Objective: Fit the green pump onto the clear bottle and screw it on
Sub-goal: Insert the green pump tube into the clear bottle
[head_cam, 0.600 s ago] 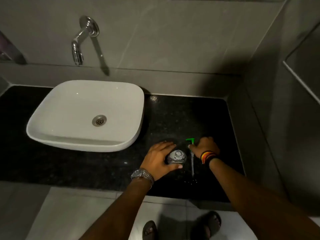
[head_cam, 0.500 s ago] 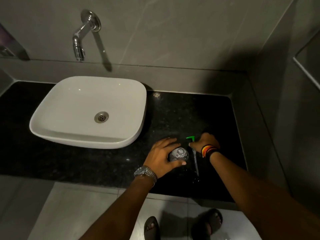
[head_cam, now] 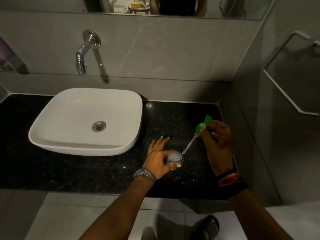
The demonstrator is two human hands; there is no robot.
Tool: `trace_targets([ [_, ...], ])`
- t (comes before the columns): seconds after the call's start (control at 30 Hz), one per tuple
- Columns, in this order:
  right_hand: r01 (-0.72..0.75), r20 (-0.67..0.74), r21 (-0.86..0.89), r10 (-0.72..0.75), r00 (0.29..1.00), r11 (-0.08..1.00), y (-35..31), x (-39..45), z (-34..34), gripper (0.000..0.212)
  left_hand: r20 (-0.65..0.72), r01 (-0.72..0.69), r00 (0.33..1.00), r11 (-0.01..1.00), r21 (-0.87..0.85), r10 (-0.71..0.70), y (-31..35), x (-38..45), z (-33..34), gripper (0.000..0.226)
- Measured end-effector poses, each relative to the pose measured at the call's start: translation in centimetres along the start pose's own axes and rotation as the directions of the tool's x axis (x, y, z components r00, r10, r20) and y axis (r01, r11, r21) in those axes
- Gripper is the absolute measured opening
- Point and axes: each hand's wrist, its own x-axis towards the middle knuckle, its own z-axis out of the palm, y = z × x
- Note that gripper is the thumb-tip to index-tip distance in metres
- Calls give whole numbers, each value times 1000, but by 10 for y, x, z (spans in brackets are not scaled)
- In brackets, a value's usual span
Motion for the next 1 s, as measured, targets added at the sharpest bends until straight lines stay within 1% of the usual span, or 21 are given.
trace_targets([
  [0.07, 54, -16, 51, -54, 998, 997, -5, -14, 3, 16, 11, -8, 1000, 1000, 5, 8, 0, 1, 0, 56],
  [0.13, 103, -23, 49, -102, 995, 993, -2, -23, 9, 26, 13, -11, 1000, 1000, 11, 10, -1, 1, 0, 57],
  [0.2, 94, -44, 54, -91, 995, 994, 5, -26, 16, 24, 11, -14, 1000, 1000, 12, 14, -2, 0, 1, 59],
  [0.27, 52, -47, 54, -50, 998, 997, 14, -27, 22, 14, 7, -17, 1000, 1000, 7, 17, -2, 0, 2, 58],
  [0.3, 35, -36, 45, -33, 999, 998, 19, -27, 25, 13, 6, -18, 1000, 1000, 6, 18, -2, 1, 2, 58],
  [0.4, 29, 34, 10, -29, 999, 1000, 35, -32, 30, 20, 1, -17, 1000, 1000, -1, 17, -3, 0, 3, 57],
  [0.57, 30, 178, -212, 9, 984, 977, 62, -49, 34, 21, 11, -33, 999, 999, 32, 33, -5, 0, 2, 57],
  [0.67, 9, 178, -284, 44, 983, 959, 64, -49, 36, 23, 26, -36, 999, 998, 45, 35, -5, 0, 2, 61],
  [0.7, 21, 194, -313, 43, 980, 950, 63, -46, 38, 23, 22, -39, 999, 998, 39, 38, -5, 0, 1, 61],
  [0.77, 78, 273, -378, 31, 962, 923, 61, -40, 38, 26, 12, -51, 999, 998, 31, 50, -5, 0, 1, 62],
  [0.83, 145, 360, -400, 10, 933, 905, 61, -35, 38, 28, 4, -59, 998, 998, 33, 59, -7, 0, 2, 63],
  [0.87, 164, 377, -395, -3, 926, 904, 62, -34, 37, 27, 0, -60, 998, 998, 34, 60, -7, 0, 2, 62],
  [1.0, 148, 325, -357, -26, 945, 922, 64, -33, 35, 26, -13, -57, 998, 998, 39, 58, -7, 0, 4, 57],
])
